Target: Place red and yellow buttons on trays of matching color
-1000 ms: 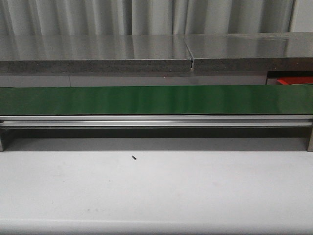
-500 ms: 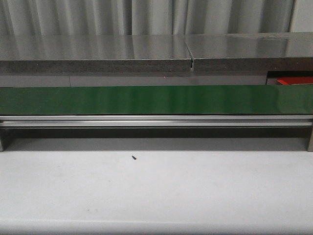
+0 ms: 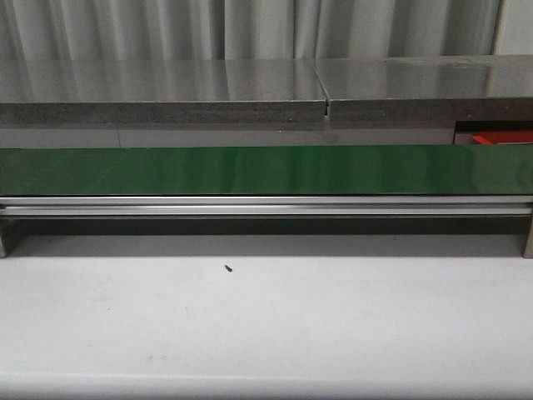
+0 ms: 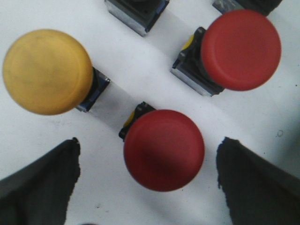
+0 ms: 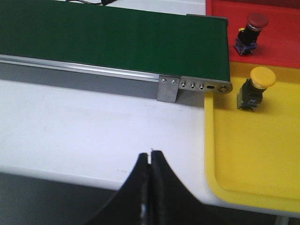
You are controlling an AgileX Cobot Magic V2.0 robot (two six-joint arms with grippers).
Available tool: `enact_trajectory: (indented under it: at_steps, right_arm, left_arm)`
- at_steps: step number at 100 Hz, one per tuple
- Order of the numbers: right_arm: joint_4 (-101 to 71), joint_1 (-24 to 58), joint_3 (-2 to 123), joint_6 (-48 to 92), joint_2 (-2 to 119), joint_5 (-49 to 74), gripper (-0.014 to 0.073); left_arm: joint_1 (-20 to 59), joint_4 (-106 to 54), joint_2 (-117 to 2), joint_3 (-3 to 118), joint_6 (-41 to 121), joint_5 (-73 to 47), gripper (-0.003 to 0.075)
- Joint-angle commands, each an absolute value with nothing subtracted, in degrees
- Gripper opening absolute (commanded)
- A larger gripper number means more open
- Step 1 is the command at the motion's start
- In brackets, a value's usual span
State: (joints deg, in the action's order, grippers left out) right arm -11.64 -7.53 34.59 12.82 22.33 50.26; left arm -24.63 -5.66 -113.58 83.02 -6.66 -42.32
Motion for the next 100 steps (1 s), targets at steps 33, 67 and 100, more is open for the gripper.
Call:
enact_trajectory:
  at_steps: [33,67,100]
  right_arm:
    - [-12.12,-7.55,35.99,13.26,22.77,46.82,-0.0067]
    - [-12.12,-7.55,35.99,13.26,22.77,46.82,-0.0067]
    - [-12.12,-7.55,35.99,13.26,22.77,46.82,-0.0067]
  left_arm:
    - [-24.8,-6.54,-110.7,84.72,-7.0,-39.62,0.0111]
    - [-24.69,-7.78,-105.72,84.72,-5.17,-41.54,-0.0019]
    - [-21.09,-19.65,-96.84,84.72,3.5,-44.14,-0.0019]
